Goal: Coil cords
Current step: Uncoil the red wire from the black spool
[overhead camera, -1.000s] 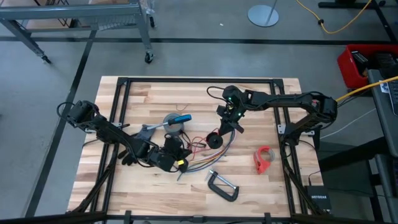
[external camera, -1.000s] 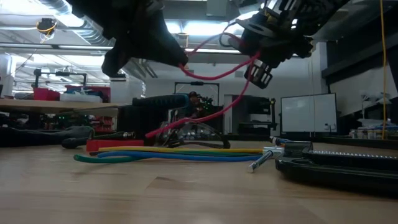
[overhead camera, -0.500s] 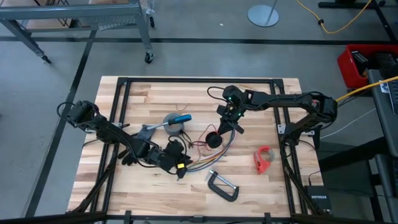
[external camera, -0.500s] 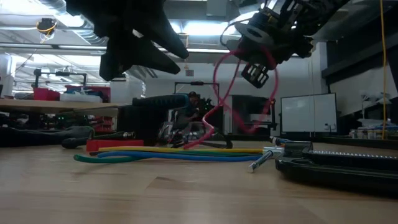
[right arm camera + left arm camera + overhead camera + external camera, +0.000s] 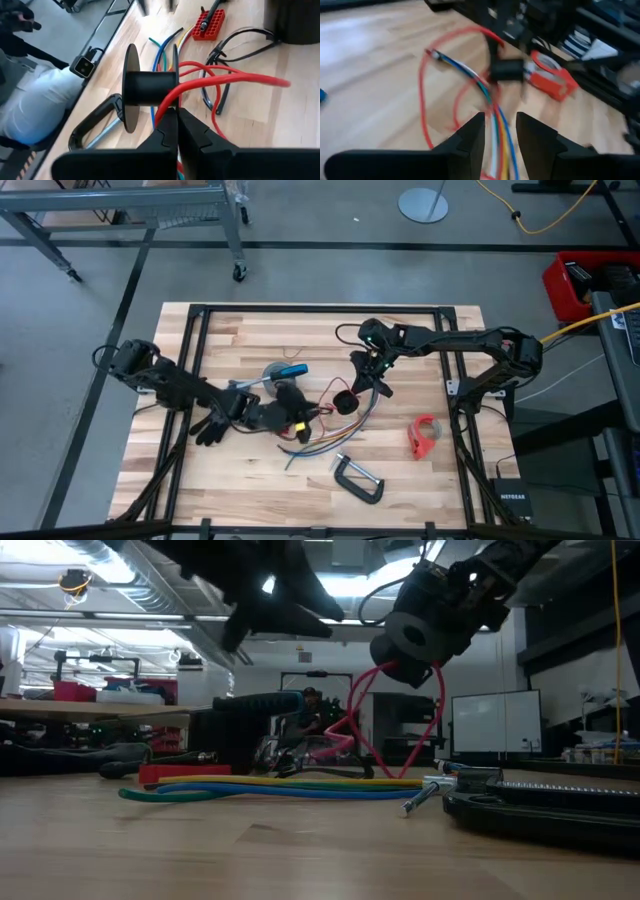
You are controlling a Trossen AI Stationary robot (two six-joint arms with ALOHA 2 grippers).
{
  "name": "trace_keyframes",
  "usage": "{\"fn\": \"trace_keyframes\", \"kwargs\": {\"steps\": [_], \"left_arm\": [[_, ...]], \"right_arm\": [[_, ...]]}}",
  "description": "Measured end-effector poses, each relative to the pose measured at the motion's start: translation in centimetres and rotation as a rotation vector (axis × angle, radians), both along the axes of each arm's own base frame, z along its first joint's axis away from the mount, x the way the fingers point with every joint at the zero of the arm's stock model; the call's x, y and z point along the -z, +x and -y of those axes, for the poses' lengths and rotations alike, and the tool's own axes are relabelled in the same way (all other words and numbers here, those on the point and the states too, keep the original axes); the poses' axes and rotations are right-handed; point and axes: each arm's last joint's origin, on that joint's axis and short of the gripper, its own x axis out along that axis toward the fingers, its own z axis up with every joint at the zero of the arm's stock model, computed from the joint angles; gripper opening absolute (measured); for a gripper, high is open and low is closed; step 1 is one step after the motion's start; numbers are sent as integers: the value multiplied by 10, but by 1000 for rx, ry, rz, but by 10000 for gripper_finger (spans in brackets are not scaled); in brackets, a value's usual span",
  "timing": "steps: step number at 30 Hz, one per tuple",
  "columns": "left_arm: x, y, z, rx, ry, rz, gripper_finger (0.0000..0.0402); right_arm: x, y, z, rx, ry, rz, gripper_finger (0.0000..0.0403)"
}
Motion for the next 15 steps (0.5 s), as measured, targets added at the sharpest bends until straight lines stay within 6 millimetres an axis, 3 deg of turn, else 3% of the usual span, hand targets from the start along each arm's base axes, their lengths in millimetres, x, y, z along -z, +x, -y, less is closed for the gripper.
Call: {"fn": "trace_keyframes", "kwargs": {"steps": [8, 15], "left_arm": [[-6, 11, -27, 23, -5, 52, 102], [-9, 13, -29, 80, -21, 75, 102]], "right_arm": [[0, 5, -13, -24, -81, 12, 0], [-3, 11, -15, -23, -106, 75, 0]]}}
